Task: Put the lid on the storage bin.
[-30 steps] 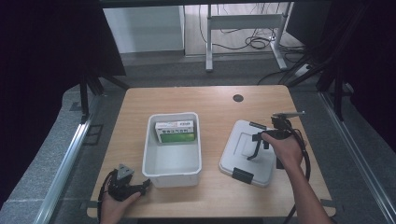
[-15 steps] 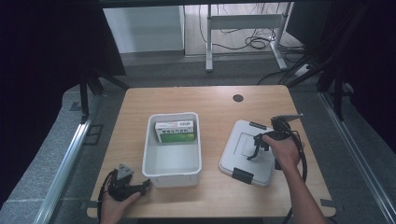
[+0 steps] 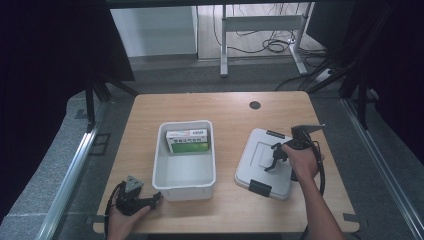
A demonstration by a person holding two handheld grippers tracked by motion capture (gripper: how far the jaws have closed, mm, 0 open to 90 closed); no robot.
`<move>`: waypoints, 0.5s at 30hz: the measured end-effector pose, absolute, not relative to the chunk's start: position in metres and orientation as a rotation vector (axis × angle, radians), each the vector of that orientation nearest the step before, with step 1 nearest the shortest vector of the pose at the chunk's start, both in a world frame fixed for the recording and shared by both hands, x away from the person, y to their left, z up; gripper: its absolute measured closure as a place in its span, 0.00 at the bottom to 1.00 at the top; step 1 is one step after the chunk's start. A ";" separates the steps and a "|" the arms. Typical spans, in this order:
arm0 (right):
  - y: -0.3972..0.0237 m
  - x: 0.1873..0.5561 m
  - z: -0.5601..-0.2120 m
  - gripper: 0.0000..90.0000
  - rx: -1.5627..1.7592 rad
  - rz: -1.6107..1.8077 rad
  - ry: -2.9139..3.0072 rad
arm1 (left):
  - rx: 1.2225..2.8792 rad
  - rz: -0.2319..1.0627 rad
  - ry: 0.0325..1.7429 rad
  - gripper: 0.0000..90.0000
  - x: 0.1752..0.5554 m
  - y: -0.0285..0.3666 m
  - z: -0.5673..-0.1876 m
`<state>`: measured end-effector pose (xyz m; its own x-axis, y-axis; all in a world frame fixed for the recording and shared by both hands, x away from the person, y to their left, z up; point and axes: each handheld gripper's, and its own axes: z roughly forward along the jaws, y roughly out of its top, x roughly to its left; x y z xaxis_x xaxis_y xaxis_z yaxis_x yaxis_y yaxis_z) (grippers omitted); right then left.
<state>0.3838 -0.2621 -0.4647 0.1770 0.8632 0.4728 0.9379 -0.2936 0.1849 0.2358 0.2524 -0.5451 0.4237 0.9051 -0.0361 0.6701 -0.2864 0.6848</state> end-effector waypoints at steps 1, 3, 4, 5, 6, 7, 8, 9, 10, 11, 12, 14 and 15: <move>-0.263 0.384 -0.465 0.92 -2.303 -0.757 -1.756 | 2.052 0.482 1.326 0.14 0.236 0.252 -0.545; -0.265 0.383 -0.464 0.93 -2.311 -0.772 -1.745 | 2.053 0.482 1.324 0.14 0.236 0.253 -0.545; -0.265 0.383 -0.463 0.94 -2.311 -0.775 -1.738 | 2.053 0.481 1.324 0.14 0.236 0.253 -0.545; -0.266 0.382 -0.462 0.94 -2.309 -0.772 -1.746 | 2.053 0.481 1.323 0.14 0.236 0.253 -0.545; -0.266 0.382 -0.461 0.94 -2.307 -0.772 -1.743 | 2.053 0.481 1.323 0.14 0.236 0.253 -0.545; -0.266 0.381 -0.460 0.94 -2.299 -0.777 -1.743 | 2.053 0.481 1.323 0.14 0.236 0.253 -0.545; -0.266 0.381 -0.460 0.94 -2.299 -0.777 -1.743 | 2.053 0.481 1.323 0.14 0.236 0.253 -0.545; -0.267 0.380 -0.460 0.94 -2.298 -0.782 -1.745 | 2.053 0.481 1.323 0.14 0.236 0.253 -0.545; -0.267 0.380 -0.458 0.94 -2.295 -0.791 -1.736 | 2.053 0.481 1.323 0.14 0.236 0.253 -0.545; -0.267 0.379 -0.456 0.94 -2.292 -0.795 -1.740 | 2.053 0.481 1.323 0.14 0.236 0.253 -0.545; -0.267 0.379 -0.456 0.94 -2.292 -0.795 -1.740 | 2.053 0.481 1.323 0.14 0.236 0.253 -0.545; -0.267 0.379 -0.453 0.94 -2.288 -0.805 -1.751 | 2.053 0.481 1.323 0.14 0.236 0.253 -0.545; -0.267 0.378 -0.448 0.94 -2.280 -0.812 -1.748 | 2.053 0.481 1.323 0.14 0.236 0.253 -0.545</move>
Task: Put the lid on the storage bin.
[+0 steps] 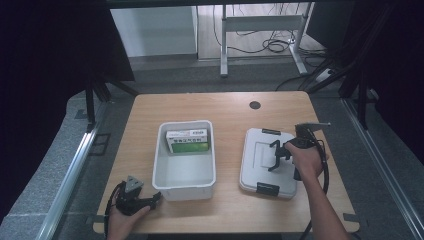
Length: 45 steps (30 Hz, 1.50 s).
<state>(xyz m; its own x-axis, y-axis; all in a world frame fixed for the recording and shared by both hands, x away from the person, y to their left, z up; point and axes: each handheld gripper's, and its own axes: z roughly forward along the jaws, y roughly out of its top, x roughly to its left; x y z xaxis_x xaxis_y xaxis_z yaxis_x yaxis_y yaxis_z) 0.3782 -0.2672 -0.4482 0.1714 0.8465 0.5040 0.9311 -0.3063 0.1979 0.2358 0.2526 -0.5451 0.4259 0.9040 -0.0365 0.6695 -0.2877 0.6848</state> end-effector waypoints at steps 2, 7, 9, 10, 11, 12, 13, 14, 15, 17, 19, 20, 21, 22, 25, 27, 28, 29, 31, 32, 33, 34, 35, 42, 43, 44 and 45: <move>-0.267 0.378 -0.444 0.94 -2.274 -0.819 -1.760 | 2.053 0.481 1.324 0.14 0.236 0.253 -0.545; -0.265 0.376 -0.437 0.94 -2.258 -0.830 -1.789 | 2.053 0.481 1.323 0.14 0.236 0.253 -0.545; -0.265 0.376 -0.436 0.94 -2.254 -0.833 -1.793 | 2.053 0.481 1.324 0.14 0.236 0.253 -0.545; -0.264 0.375 -0.433 0.94 -2.247 -0.839 -1.795 | 2.053 0.481 1.324 0.14 0.236 0.253 -0.545; -0.264 0.375 -0.433 0.94 -2.241 -0.843 -1.802 | 2.053 0.481 1.324 0.14 0.236 0.253 -0.545; -0.263 0.375 -0.432 0.94 -2.242 -0.845 -1.800 | 2.053 0.481 1.324 0.14 0.236 0.253 -0.545; -0.264 0.375 -0.431 0.94 -2.238 -0.849 -1.805 | 2.053 0.481 1.324 0.14 0.236 0.253 -0.545; -0.263 0.374 -0.430 0.94 -2.239 -0.849 -1.805 | 2.053 0.481 1.324 0.14 0.236 0.253 -0.545; -0.264 0.374 -0.430 0.94 -2.238 -0.851 -1.805 | 2.053 0.481 1.324 0.14 0.236 0.253 -0.545; -0.264 0.373 -0.429 0.94 -2.230 -0.859 -1.815 | 2.053 0.481 1.324 0.14 0.236 0.253 -0.545; -0.265 0.373 -0.428 0.94 -2.229 -0.857 -1.814 | 2.053 0.481 1.324 0.14 0.236 0.253 -0.545; -0.265 0.373 -0.427 0.94 -2.233 -0.860 -1.814 | 2.053 0.481 1.324 0.14 0.236 0.253 -0.545; -0.266 0.372 -0.427 0.94 -2.231 -0.862 -1.817 | 2.053 0.481 1.324 0.14 0.236 0.253 -0.545; -0.267 0.372 -0.425 0.94 -2.230 -0.870 -1.814 | 2.053 0.481 1.324 0.14 0.236 0.253 -0.545; -0.268 0.371 -0.424 0.94 -2.226 -0.883 -1.808 | 2.053 0.481 1.324 0.14 0.236 0.253 -0.545; -0.268 0.371 -0.422 0.94 -2.225 -0.885 -1.797 | 2.053 0.481 1.324 0.14 0.236 0.253 -0.545; -0.269 0.371 -0.421 0.94 -2.221 -0.885 -1.808 | 2.053 0.481 1.324 0.14 0.236 0.253 -0.545; -0.269 0.370 -0.420 0.94 -2.221 -0.891 -1.812 | 2.053 0.481 1.324 0.14 0.236 0.253 -0.545; -0.270 0.370 -0.418 0.94 -2.221 -0.898 -1.810 | 2.053 0.481 1.324 0.14 0.236 0.253 -0.545; -0.270 0.370 -0.417 0.94 -2.221 -0.900 -1.808 | 2.053 0.481 1.324 0.14 0.236 0.253 -0.545; -0.270 0.370 -0.417 0.94 -2.221 -0.900 -1.808 | 2.053 0.481 1.324 0.14 0.236 0.253 -0.545; -0.271 0.369 -0.414 0.94 -2.212 -0.915 -1.808 | 2.053 0.481 1.324 0.14 0.236 0.253 -0.545; -0.271 0.368 -0.413 0.94 -2.209 -0.921 -1.805 | 2.053 0.481 1.324 0.14 0.236 0.253 -0.545; -0.273 0.365 -0.405 0.94 -2.196 -0.952 -1.804 | 2.053 0.481 1.324 0.14 0.236 0.253 -0.545; -0.273 0.365 -0.405 0.94 -2.196 -0.952 -1.804 | 2.053 0.481 1.324 0.14 0.236 0.253 -0.545; -0.274 0.365 -0.402 0.94 -2.191 -0.960 -1.808 | 2.053 0.481 1.324 0.14 0.236 0.253 -0.545; -0.274 0.365 -0.400 0.94 -2.188 -0.958 -1.811 | 2.053 0.481 1.324 0.14 0.236 0.253 -0.545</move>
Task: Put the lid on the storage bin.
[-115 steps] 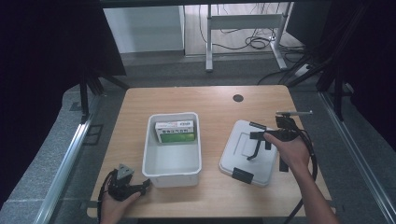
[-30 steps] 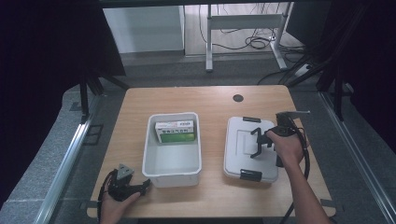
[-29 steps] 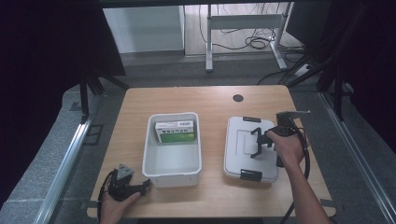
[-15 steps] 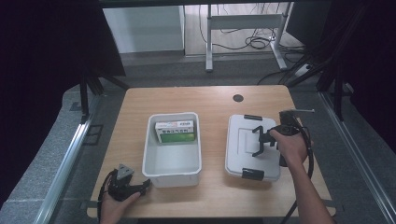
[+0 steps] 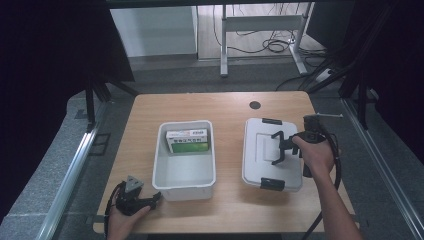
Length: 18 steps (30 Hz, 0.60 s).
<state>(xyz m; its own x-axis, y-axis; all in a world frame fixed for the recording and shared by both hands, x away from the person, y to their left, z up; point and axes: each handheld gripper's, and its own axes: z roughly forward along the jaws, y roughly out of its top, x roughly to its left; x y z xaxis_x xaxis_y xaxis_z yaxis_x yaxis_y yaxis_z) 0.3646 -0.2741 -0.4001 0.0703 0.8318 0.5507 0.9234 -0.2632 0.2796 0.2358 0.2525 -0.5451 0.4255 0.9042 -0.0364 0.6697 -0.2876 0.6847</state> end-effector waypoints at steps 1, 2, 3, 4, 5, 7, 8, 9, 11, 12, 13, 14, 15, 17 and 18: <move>-0.273 0.364 -0.399 0.94 -2.190 -0.965 -1.807 | 2.053 0.481 1.324 0.14 0.236 0.253 -0.545; -0.273 0.364 -0.399 0.94 -2.190 -0.965 -1.807 | 2.053 0.481 1.324 0.14 0.236 0.253 -0.545; -0.273 0.364 -0.396 0.94 -2.182 -0.974 -1.818 | 2.053 0.481 1.324 0.14 0.236 0.253 -0.545; -0.273 0.364 -0.395 0.94 -2.180 -0.978 -1.824 | 2.053 0.481 1.324 0.14 0.236 0.253 -0.545; -0.272 0.363 -0.394 0.94 -2.174 -0.976 -1.829 | 2.054 0.482 1.324 0.14 0.236 0.253 -0.545; -0.271 0.362 -0.391 0.94 -2.170 -0.982 -1.831 | 2.053 0.481 1.324 0.14 0.236 0.253 -0.545; -0.270 0.362 -0.390 0.94 -2.165 -0.995 -1.837 | 2.053 0.481 1.324 0.14 0.236 0.253 -0.545; -0.270 0.361 -0.388 0.94 -2.155 -1.001 -1.847 | 2.053 0.482 1.324 0.14 0.236 0.253 -0.545; -0.268 0.360 -0.385 0.94 -2.141 -1.014 -1.855 | 2.053 0.482 1.324 0.14 0.236 0.253 -0.545; -0.268 0.360 -0.385 0.94 -2.141 -1.014 -1.855 | 2.053 0.482 1.324 0.14 0.236 0.253 -0.545; -0.266 0.359 -0.381 0.94 -2.133 -1.015 -1.871 | 2.053 0.481 1.324 0.14 0.236 0.253 -0.545; -0.265 0.359 -0.379 0.94 -2.130 -1.022 -1.871 | 2.054 0.482 1.324 0.14 0.236 0.253 -0.545; -0.264 0.359 -0.378 0.94 -2.125 -1.026 -1.879 | 2.053 0.482 1.324 0.14 0.236 0.253 -0.545; -0.262 0.358 -0.374 0.94 -2.116 -1.035 -1.887 | 2.054 0.483 1.325 0.14 0.236 0.253 -0.545; -0.261 0.358 -0.372 0.94 -2.110 -1.034 -1.894 | 2.054 0.483 1.325 0.14 0.236 0.253 -0.545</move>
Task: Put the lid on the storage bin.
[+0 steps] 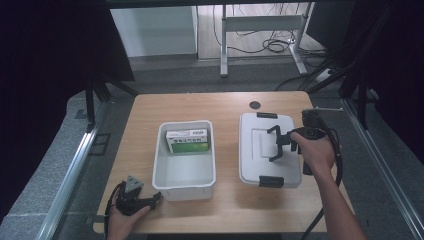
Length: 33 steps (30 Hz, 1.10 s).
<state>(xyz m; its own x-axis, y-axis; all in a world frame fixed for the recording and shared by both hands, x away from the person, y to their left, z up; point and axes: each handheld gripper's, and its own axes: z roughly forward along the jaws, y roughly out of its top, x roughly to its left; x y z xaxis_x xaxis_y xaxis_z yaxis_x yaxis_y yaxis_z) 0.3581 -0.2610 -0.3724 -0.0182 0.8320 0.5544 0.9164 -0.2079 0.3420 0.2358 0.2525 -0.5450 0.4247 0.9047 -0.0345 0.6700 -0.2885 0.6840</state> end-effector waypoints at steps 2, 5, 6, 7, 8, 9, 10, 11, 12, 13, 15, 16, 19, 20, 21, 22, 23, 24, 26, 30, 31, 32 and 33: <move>-0.260 0.358 -0.371 0.94 -2.107 -1.046 -1.895 | 2.057 0.485 1.322 0.14 0.236 0.253 -0.545; -0.254 0.357 -0.366 0.94 -2.091 -1.050 -1.914 | 2.057 0.485 1.321 0.14 0.236 0.253 -0.545; -0.253 0.357 -0.365 0.94 -2.086 -1.045 -1.922 | 2.057 0.486 1.322 0.14 0.236 0.253 -0.545; -0.252 0.356 -0.364 0.94 -2.084 -1.050 -1.924 | 2.057 0.485 1.321 0.14 0.236 0.253 -0.545; -0.251 0.356 -0.363 0.94 -2.078 -1.046 -1.928 | 2.057 0.486 1.322 0.14 0.236 0.253 -0.545; -0.250 0.356 -0.362 0.94 -2.073 -1.050 -1.928 | 2.057 0.486 1.322 0.14 0.236 0.253 -0.545; -0.250 0.356 -0.362 0.94 -2.073 -1.050 -1.928 | 2.057 0.486 1.322 0.14 0.236 0.253 -0.545; -0.248 0.356 -0.359 0.94 -2.062 -1.059 -1.933 | 2.057 0.486 1.322 0.14 0.236 0.253 -0.545; -0.247 0.356 -0.359 0.94 -2.059 -1.063 -1.937 | 2.057 0.486 1.322 0.14 0.236 0.253 -0.545; -0.245 0.355 -0.357 0.94 -2.052 -1.063 -1.944 | 2.058 0.484 1.321 0.14 0.236 0.253 -0.545; -0.243 0.355 -0.355 0.94 -2.043 -1.068 -1.951 | 2.058 0.484 1.321 0.14 0.236 0.253 -0.545; -0.241 0.354 -0.353 0.94 -2.038 -1.071 -1.948 | 2.057 0.485 1.322 0.14 0.236 0.253 -0.545; -0.239 0.354 -0.350 0.94 -2.013 -1.092 -1.932 | 2.057 0.485 1.322 0.14 0.236 0.253 -0.545; -0.238 0.353 -0.350 0.94 -2.009 -1.094 -1.935 | 2.057 0.485 1.322 0.14 0.236 0.253 -0.545; -0.238 0.353 -0.350 0.94 -2.009 -1.094 -1.935 | 2.057 0.485 1.322 0.14 0.236 0.253 -0.545; -0.237 0.353 -0.348 0.94 -2.003 -1.107 -1.930 | 2.056 0.485 1.322 0.14 0.236 0.253 -0.545; -0.236 0.353 -0.348 0.94 -2.000 -1.109 -1.930 | 2.058 0.485 1.321 0.14 0.236 0.253 -0.545; -0.235 0.352 -0.347 0.94 -1.998 -1.111 -1.923 | 2.057 0.485 1.322 0.14 0.236 0.253 -0.545; -0.233 0.352 -0.346 0.94 -1.988 -1.114 -1.918 | 2.059 0.483 1.321 0.14 0.236 0.253 -0.545; -0.231 0.352 -0.345 0.94 -1.974 -1.119 -1.917 | 2.059 0.483 1.322 0.14 0.236 0.253 -0.545; -0.229 0.352 -0.344 0.94 -1.969 -1.123 -1.918 | 2.059 0.483 1.321 0.14 0.236 0.253 -0.545; -0.229 0.352 -0.344 0.94 -1.969 -1.126 -1.917 | 2.059 0.483 1.322 0.14 0.236 0.253 -0.545; -0.228 0.352 -0.343 0.94 -1.965 -1.127 -1.922 | 2.059 0.483 1.321 0.14 0.236 0.253 -0.545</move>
<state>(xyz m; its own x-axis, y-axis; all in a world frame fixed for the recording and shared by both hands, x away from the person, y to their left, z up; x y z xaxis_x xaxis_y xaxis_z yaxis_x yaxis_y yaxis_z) 0.3516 -0.2282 -0.3428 -0.1167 0.7853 0.6081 0.9142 -0.1543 0.3747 0.2358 0.2528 -0.5449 0.4279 0.9033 -0.0322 0.6694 -0.2928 0.6828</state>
